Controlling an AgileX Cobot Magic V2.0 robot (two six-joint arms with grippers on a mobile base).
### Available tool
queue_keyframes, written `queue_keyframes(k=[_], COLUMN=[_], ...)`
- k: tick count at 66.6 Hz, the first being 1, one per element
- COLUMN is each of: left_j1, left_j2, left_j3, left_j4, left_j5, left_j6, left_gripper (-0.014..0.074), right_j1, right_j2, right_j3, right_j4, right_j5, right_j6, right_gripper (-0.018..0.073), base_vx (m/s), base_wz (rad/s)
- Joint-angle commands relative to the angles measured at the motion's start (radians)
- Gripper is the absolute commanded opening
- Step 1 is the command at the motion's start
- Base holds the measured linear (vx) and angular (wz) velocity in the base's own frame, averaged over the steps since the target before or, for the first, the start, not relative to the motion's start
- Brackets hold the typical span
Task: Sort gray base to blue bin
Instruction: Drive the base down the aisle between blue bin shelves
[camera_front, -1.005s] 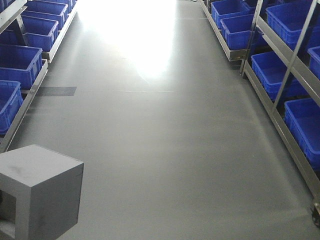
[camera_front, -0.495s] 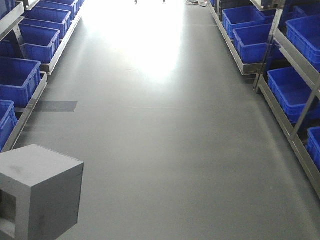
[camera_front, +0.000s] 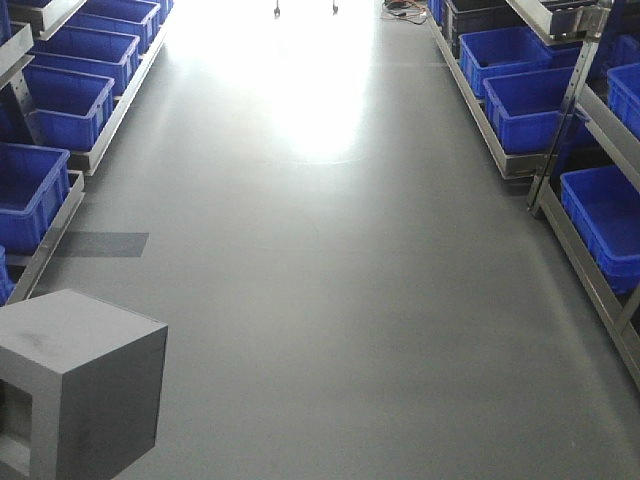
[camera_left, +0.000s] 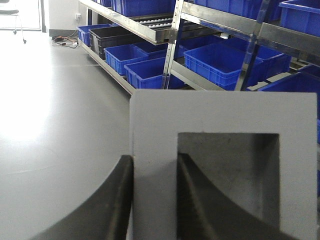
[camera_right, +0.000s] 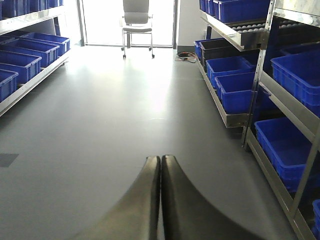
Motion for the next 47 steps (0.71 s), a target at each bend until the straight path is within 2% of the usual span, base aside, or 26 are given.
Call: queue_keyframes(k=[1, 47], left_j1=[-0.005, -0.005], left_j2=[0.010, 0.010], left_j3=[-0.029, -0.029], left_j4=[0.000, 0.000], left_j5=[-0.107, -0.107], left_j6=[-0.007, -0.007], left_gripper=[-0.0007, -0.0007], right_j1=[-0.001, -0.001], right_j2=[-0.007, -0.007], right_j3=[0.006, 0.006], right_j4=[-0.009, -0.009], right_j5=[-0.079, -0.079], right_j6=[-0.012, -0.012], right_gripper=[-0.0005, -0.0005], base_vx=[0.41, 0.42], base_wz=[-0.03, -0.02])
